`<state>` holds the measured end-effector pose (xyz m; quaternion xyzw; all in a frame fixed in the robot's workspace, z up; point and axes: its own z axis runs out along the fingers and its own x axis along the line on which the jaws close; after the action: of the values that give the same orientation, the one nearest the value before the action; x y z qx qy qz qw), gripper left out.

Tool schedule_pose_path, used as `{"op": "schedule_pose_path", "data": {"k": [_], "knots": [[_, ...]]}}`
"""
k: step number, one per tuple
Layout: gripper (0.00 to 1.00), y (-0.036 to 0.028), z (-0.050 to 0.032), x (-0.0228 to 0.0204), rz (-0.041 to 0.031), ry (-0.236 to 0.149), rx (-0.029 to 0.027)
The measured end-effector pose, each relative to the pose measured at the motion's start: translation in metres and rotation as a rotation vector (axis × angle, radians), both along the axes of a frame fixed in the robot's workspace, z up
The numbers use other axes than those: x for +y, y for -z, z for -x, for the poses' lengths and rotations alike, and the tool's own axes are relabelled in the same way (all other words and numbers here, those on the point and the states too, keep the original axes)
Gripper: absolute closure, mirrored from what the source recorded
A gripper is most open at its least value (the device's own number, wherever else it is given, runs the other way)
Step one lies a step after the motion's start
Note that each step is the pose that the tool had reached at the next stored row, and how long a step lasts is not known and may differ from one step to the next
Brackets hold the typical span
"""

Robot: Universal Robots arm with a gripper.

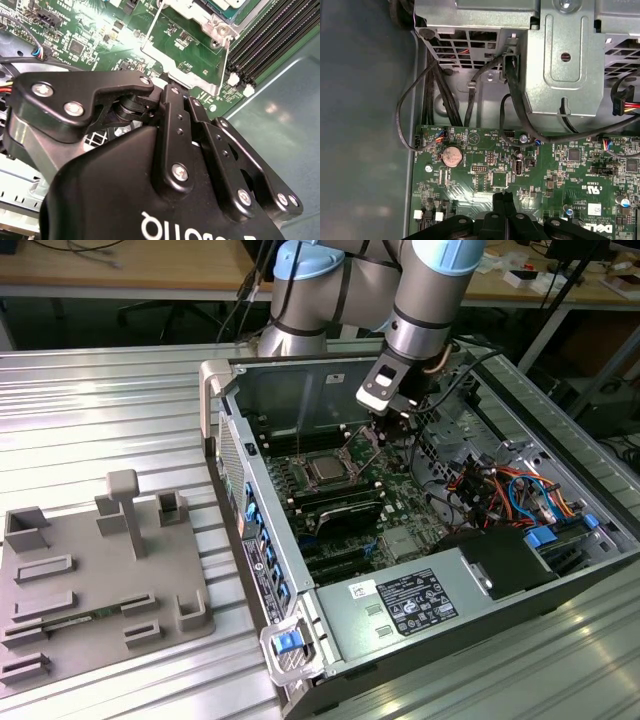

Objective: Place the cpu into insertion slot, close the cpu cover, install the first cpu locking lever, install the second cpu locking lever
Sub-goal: 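Close the cpu cover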

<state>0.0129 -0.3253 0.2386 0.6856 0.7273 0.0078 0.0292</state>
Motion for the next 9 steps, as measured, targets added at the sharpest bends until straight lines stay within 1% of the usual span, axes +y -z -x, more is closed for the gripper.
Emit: {"op": "schedule_pose_path", "data": {"k": [6,9], "knots": [[0.89,0.0000,0.0032,0.0000,0.0000,0.000,0.0000],[0.89,0.0000,0.0062,0.0000,-0.0001,0.000,0.0000]]}}
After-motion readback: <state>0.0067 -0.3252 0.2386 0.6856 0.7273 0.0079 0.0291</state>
